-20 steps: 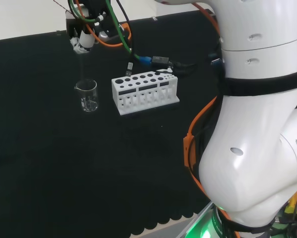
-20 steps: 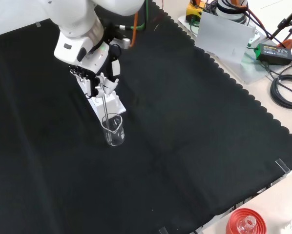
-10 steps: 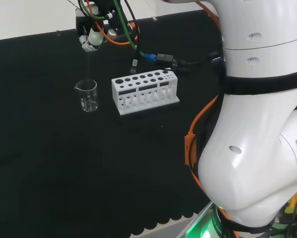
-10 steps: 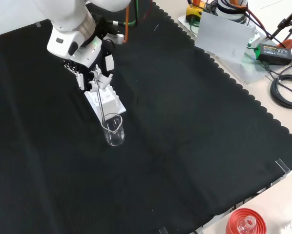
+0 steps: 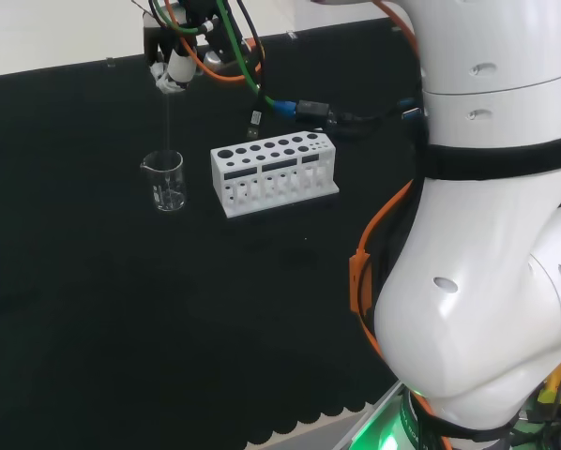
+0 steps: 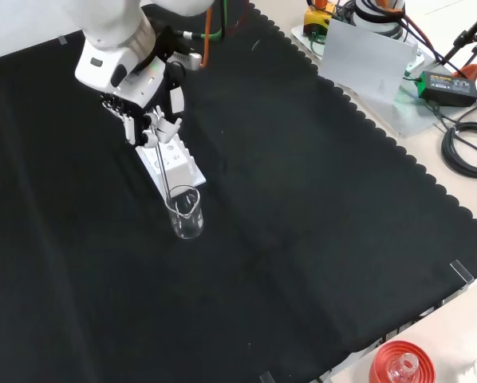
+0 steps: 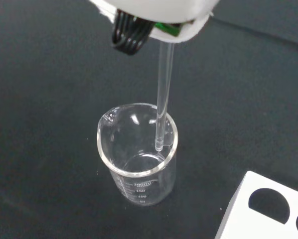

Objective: Stir in the beaker to the left of the white test tube rack with the glass rod.

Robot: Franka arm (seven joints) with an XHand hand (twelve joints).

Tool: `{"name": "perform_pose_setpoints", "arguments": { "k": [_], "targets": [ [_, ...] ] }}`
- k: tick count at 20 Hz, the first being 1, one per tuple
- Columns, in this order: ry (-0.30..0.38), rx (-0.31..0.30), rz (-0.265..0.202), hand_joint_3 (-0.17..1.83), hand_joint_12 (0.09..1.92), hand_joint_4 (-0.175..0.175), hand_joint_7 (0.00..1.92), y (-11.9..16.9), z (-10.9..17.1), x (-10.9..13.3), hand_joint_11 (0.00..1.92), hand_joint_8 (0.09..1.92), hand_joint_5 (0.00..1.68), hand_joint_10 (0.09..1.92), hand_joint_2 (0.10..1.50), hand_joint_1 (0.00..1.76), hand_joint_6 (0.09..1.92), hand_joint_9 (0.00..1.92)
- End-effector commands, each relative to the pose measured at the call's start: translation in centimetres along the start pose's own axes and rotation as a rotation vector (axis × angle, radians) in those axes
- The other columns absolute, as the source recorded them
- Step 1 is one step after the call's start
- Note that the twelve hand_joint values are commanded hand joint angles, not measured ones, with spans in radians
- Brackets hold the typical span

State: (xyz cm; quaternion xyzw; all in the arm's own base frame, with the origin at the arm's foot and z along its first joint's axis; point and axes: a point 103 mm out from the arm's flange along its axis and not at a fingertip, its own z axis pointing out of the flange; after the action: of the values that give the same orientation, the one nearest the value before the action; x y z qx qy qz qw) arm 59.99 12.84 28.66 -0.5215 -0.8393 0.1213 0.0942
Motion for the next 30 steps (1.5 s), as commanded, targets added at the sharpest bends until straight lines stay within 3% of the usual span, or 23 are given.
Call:
{"name": "perform_pose_setpoints", "arguments": {
  "k": [1,7,9,14,23,30],
  "targets": [
    [-0.004,0.020,0.025,0.77,0.93,-0.175,1.60,-4.4,2.0,0.5,1.69,0.84,1.08,0.69,0.69,1.19,1.05,1.72],
    [0.016,0.024,0.032,0.77,0.93,-0.175,1.60,-5.2,2.1,0.6,1.69,0.84,1.08,0.69,0.69,1.19,1.04,1.72],
    [0.047,-0.008,0.023,0.77,0.93,-0.175,1.60,-5.2,2.0,0.6,1.69,0.84,1.08,0.69,0.69,1.19,1.04,1.72],
    [0.001,0.005,0.031,0.77,0.93,-0.175,1.60,-6.7,2.4,2.0,1.69,0.84,1.08,0.69,0.69,1.19,1.04,1.72],
    [-0.027,0.015,-0.020,0.77,0.93,-0.175,1.60,-4.8,1.2,5.1,1.69,0.84,1.08,0.69,0.69,1.19,1.04,1.72],
    [-0.021,0.011,-0.028,0.77,0.93,-0.175,1.60,-3.4,0.8,5.5,1.69,0.84,1.08,0.69,0.69,1.19,1.04,1.72]
  ]
}}
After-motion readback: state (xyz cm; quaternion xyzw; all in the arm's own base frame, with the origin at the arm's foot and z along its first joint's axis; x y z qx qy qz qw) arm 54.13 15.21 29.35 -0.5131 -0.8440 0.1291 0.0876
